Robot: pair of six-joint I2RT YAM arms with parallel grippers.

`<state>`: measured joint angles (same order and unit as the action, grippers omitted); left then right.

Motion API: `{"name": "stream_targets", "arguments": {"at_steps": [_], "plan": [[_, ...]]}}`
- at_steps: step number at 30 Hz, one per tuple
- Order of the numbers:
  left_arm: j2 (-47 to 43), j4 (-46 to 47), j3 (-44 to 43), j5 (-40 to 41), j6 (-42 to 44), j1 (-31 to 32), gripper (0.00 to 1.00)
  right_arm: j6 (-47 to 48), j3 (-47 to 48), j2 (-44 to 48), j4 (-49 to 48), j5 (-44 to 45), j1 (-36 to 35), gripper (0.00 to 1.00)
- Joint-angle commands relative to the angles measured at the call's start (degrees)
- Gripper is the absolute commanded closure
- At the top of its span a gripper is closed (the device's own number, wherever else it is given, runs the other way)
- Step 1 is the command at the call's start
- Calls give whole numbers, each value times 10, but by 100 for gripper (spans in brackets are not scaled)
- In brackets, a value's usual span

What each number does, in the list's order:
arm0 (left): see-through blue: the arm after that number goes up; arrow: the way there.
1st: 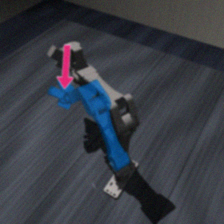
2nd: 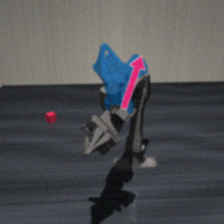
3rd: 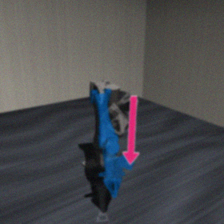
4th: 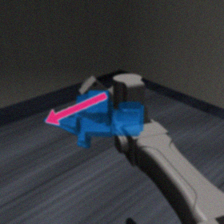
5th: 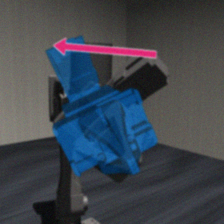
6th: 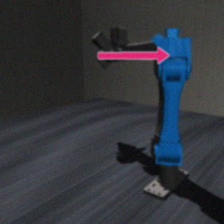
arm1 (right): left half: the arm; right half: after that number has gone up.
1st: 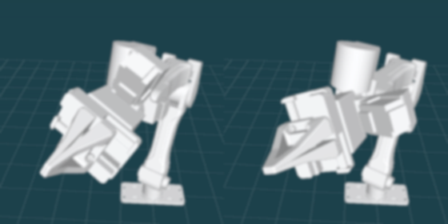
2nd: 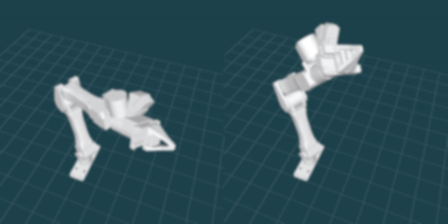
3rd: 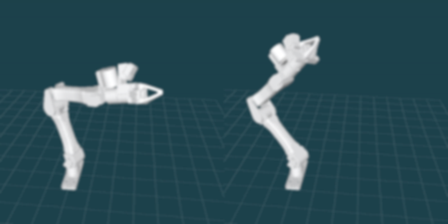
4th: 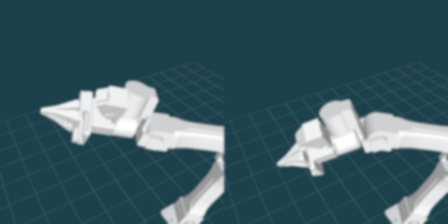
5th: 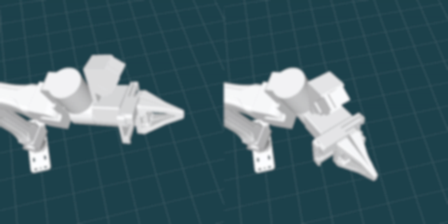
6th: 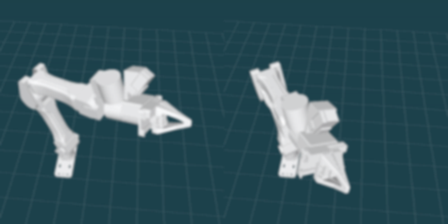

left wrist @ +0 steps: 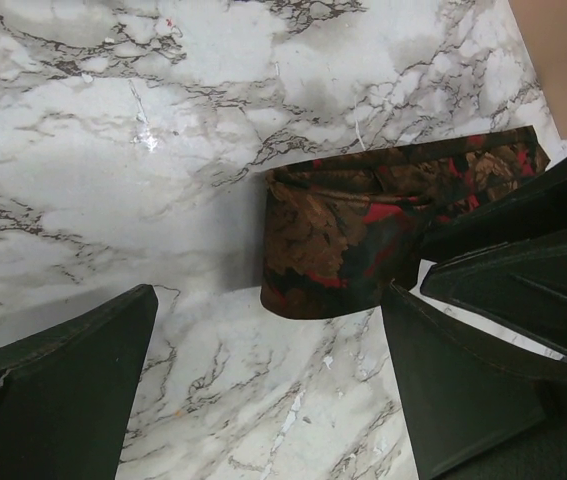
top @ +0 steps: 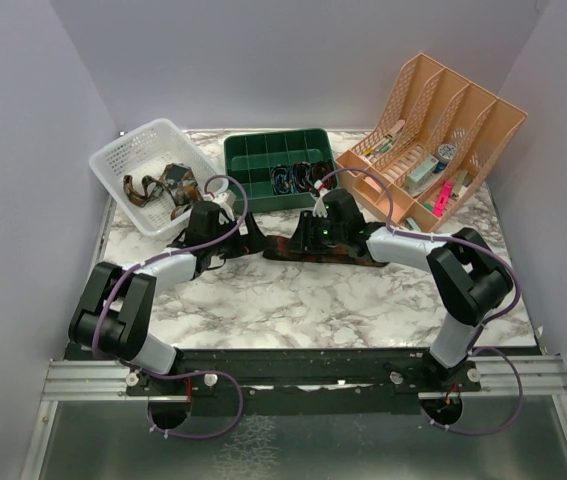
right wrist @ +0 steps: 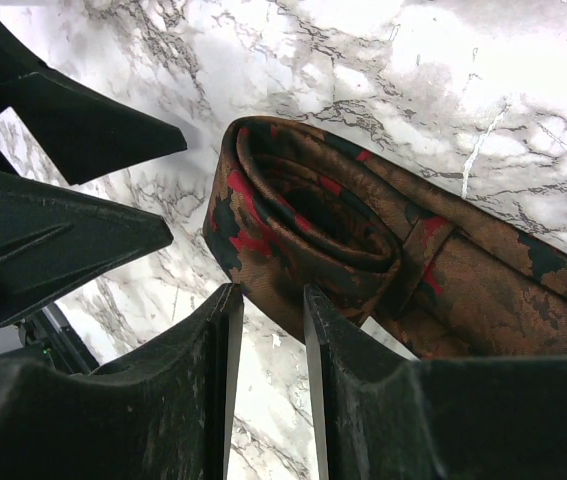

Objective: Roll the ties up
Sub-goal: Roll the tie at the center of the board.

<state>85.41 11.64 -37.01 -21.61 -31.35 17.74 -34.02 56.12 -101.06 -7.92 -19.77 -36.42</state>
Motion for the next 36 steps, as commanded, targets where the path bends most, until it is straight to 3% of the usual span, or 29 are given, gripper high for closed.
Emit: {"name": "stream_targets", "arguments": {"at_steps": [1,24,36], "plan": [[-7,32,10,-24,13,-1,6,5,-6,-11,-1,14,-3,63],[67,124,12,-103,24,-1,10,0,-6,-18,4,35,1,62],[105,168,-3,-173,47,-1,19,1,-3,-24,7,40,3,62]]}}
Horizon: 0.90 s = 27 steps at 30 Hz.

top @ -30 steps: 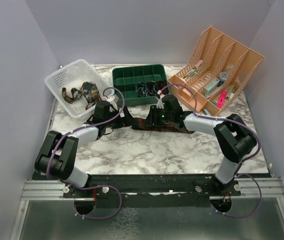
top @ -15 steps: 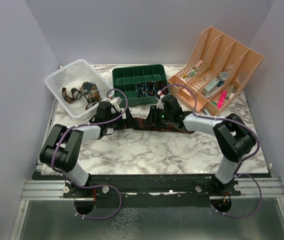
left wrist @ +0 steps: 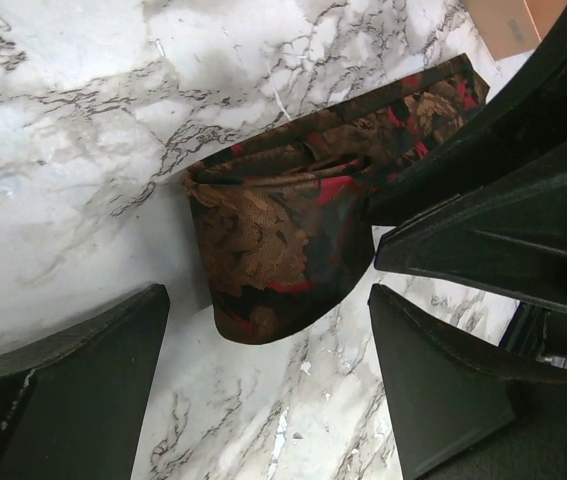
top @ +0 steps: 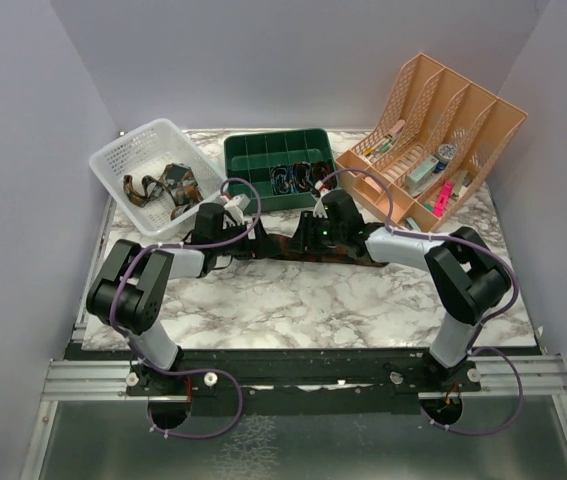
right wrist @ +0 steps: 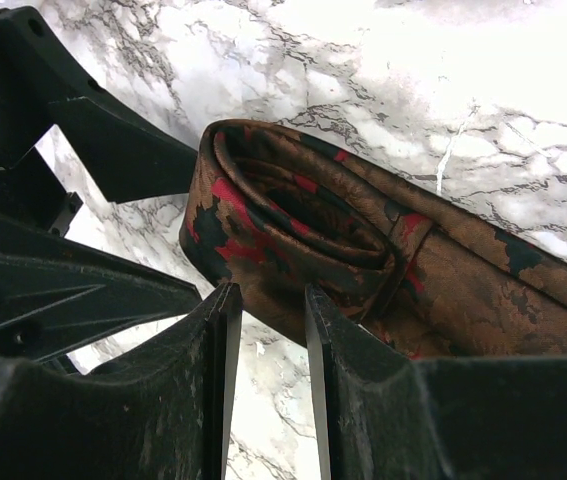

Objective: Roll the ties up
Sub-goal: Roll the tie at the center of the board.

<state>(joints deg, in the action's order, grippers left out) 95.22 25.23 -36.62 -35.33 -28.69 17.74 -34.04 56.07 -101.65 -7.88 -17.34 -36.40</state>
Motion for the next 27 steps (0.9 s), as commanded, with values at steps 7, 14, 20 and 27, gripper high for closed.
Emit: {"name": "stream_targets", "arguments": {"at_steps": [7,14,20,27], "plan": [[31,52,-28,-50,20,-1,20,0,1,-22,12,20,4,62],[53,60,-40,-74,27,-1,30,0,1,-19,16,25,5,62],[58,72,-39,-82,22,0,40,-2,3,-19,15,27,5,62],[60,77,-37,-85,21,1,53,-5,3,-18,14,28,4,62]]}}
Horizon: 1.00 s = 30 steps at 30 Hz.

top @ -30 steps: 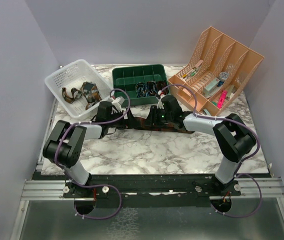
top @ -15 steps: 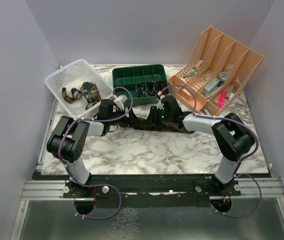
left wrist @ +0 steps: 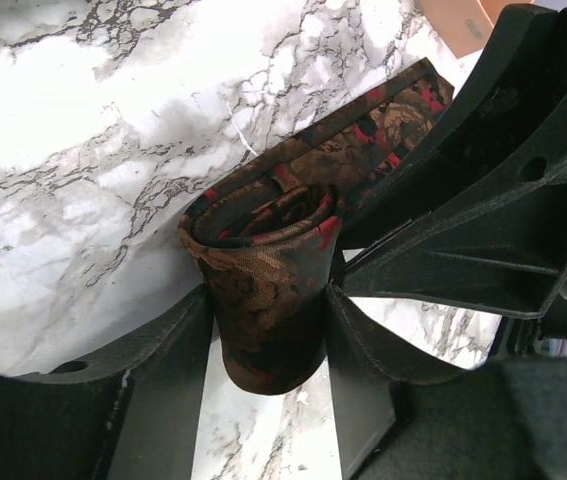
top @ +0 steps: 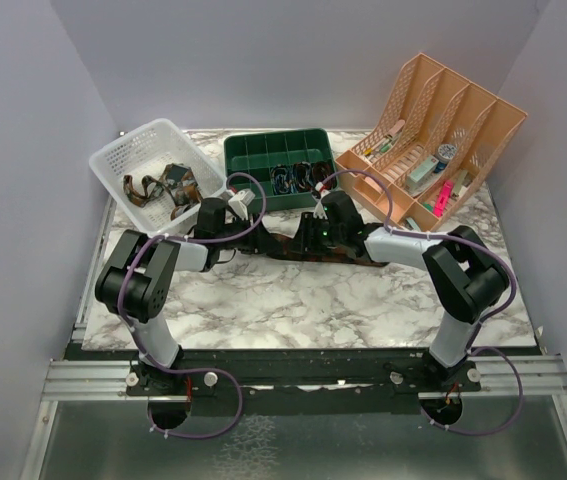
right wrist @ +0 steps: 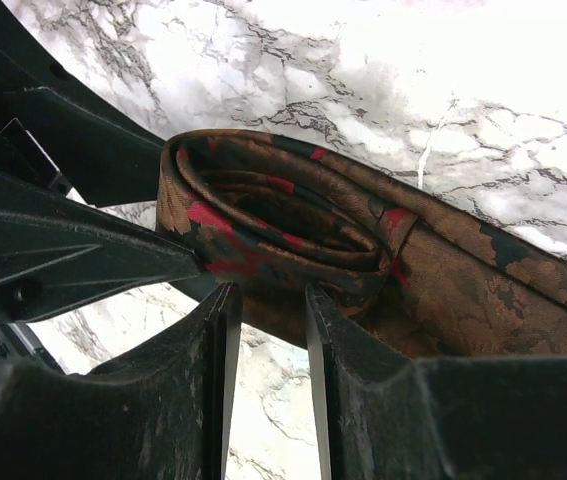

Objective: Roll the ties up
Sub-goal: Roll the tie at the center of the board.

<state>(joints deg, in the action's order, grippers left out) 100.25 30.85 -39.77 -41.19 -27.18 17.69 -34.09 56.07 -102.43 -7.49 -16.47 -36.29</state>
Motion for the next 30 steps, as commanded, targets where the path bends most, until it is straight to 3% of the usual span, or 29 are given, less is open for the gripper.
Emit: {"name": "stream_targets", "arguments": {"at_steps": [1,9,14,18,23,26,30], "plan": [[10,21,-4,-25,5,2,54,-5,2,-10,10,19,3,62],[15,21,-3,-11,-3,6,75,-5,2,-7,12,20,3,62],[4,20,1,5,-9,6,100,-4,6,11,21,23,4,60],[-16,-7,9,33,-8,6,100,5,9,45,39,38,7,58],[-55,-111,7,84,28,10,100,24,7,86,62,63,15,56],[-83,-249,-26,175,65,12,100,39,4,100,74,79,20,55],[-115,-368,-68,230,98,12,100,53,-4,103,91,95,26,54]]}}
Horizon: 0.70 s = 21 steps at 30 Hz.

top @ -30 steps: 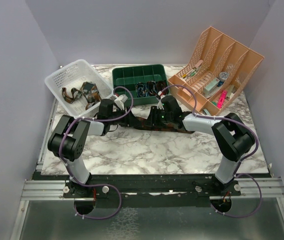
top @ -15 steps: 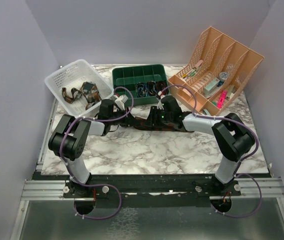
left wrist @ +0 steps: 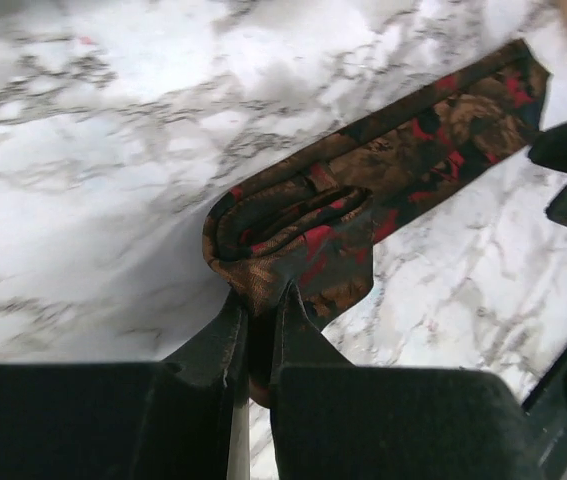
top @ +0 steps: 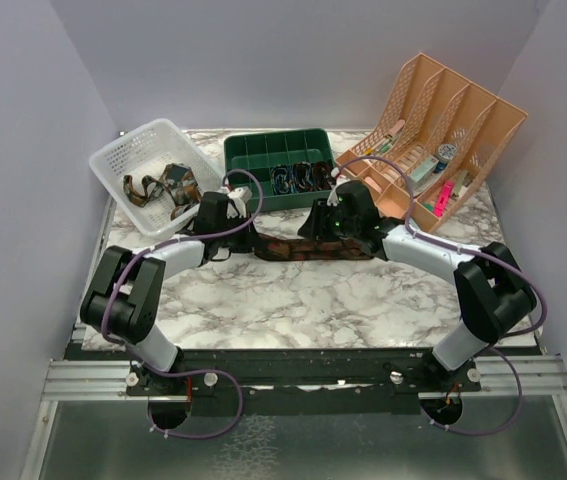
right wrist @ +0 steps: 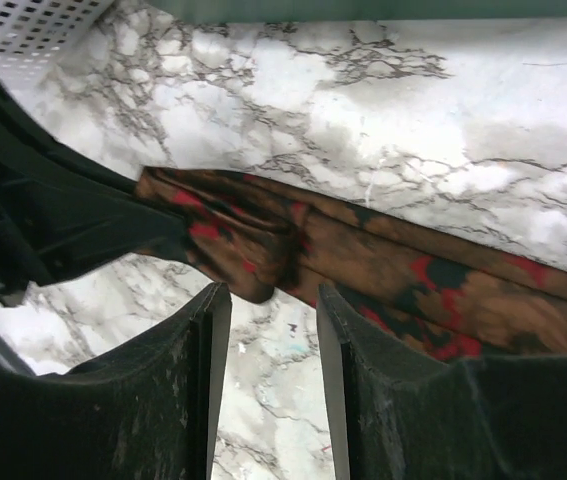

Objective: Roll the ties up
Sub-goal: Roll the tie at the center of the board.

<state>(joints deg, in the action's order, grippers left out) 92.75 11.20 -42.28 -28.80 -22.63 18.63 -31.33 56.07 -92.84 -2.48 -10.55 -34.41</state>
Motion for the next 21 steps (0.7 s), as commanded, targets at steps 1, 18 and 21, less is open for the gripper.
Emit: {"name": "stream_targets", "arguments": {"at_steps": [1,18,21], "plan": [[-51,-185,-45,121,52,3,100,28,-5,4,41,35,10,54],[-67,-288,-97,224,33,9,100,153,151,-136,148,66,37,54],[-63,-288,-102,223,30,9,100,148,144,-139,154,54,37,55]]}}
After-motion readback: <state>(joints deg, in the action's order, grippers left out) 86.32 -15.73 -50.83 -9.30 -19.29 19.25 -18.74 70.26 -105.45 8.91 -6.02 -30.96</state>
